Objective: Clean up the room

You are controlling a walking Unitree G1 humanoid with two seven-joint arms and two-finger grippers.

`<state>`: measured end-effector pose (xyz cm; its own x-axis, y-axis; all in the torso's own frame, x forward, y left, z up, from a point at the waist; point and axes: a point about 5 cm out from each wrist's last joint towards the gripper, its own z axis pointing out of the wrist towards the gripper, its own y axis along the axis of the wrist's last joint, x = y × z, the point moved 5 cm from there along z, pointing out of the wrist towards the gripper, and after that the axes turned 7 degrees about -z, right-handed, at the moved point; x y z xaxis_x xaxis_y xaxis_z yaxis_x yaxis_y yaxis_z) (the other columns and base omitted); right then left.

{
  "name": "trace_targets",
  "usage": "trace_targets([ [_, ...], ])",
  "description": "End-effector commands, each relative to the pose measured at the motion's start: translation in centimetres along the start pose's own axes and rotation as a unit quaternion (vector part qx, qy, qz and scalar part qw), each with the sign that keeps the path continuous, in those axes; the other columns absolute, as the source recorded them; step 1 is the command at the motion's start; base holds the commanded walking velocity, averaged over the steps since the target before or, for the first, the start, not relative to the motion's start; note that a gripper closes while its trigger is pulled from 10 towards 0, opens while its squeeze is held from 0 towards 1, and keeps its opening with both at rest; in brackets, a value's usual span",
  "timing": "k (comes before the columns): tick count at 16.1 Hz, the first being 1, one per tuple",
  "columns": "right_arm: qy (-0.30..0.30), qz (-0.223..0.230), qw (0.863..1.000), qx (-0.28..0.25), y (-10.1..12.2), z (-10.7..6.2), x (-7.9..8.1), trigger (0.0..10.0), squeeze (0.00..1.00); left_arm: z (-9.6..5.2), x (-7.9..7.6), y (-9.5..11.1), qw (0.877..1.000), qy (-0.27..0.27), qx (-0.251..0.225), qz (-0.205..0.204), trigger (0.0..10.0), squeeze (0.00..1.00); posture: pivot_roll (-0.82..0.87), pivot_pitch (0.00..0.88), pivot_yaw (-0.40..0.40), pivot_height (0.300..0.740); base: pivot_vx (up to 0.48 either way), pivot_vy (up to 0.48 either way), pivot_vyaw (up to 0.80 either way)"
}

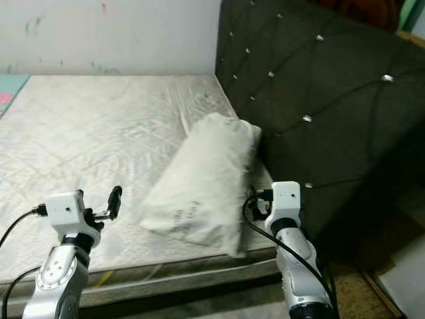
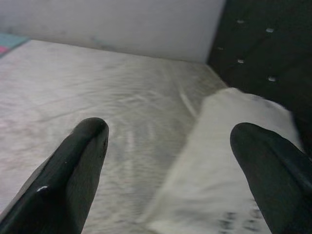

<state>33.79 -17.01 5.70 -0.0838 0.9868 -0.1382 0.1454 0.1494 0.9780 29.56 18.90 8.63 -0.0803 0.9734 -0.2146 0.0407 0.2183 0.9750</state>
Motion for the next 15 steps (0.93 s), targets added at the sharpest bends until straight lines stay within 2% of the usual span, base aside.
trace_targets([
  [1, 0.008, -0.002, 1.000, -0.010, 0.71, 0.28, 0.52, 10.0, 0.00, -0.02, 0.13, 0.31, 1.000, 0.001, -0.006, 0.007, 10.0, 0.00, -0.05, 0.000, -0.059, 0.740, 0.000, 0.000, 0.00],
  [9, 0.019, -0.018, 1.000, -0.010, 0.70, 0.28, 0.83, 10.0, 0.00, -0.03, 0.11, 0.39, 1.000, 0.000, -0.008, 0.014, 10.0, 0.00, -0.06, 0.000, -0.060, 0.740, 0.000, 0.000, 0.00],
  [13, 0.022, -0.022, 0.999, -0.011, 0.72, 0.21, 0.90, 10.0, 0.00, -0.12, -0.13, 0.51, 1.000, -0.014, -0.012, 0.009, 10.0, 0.00, -0.06, 0.000, -0.060, 0.740, 0.123, 0.000, 0.74],
  [15, 0.019, -0.018, 1.000, -0.009, 0.66, 0.23, 0.79, 10.0, 0.00, -0.16, -0.42, 0.49, 1.000, -0.023, -0.012, 0.005, 10.0, 0.00, -0.06, 0.000, -0.060, 0.740, 0.296, 0.000, 0.00],
])
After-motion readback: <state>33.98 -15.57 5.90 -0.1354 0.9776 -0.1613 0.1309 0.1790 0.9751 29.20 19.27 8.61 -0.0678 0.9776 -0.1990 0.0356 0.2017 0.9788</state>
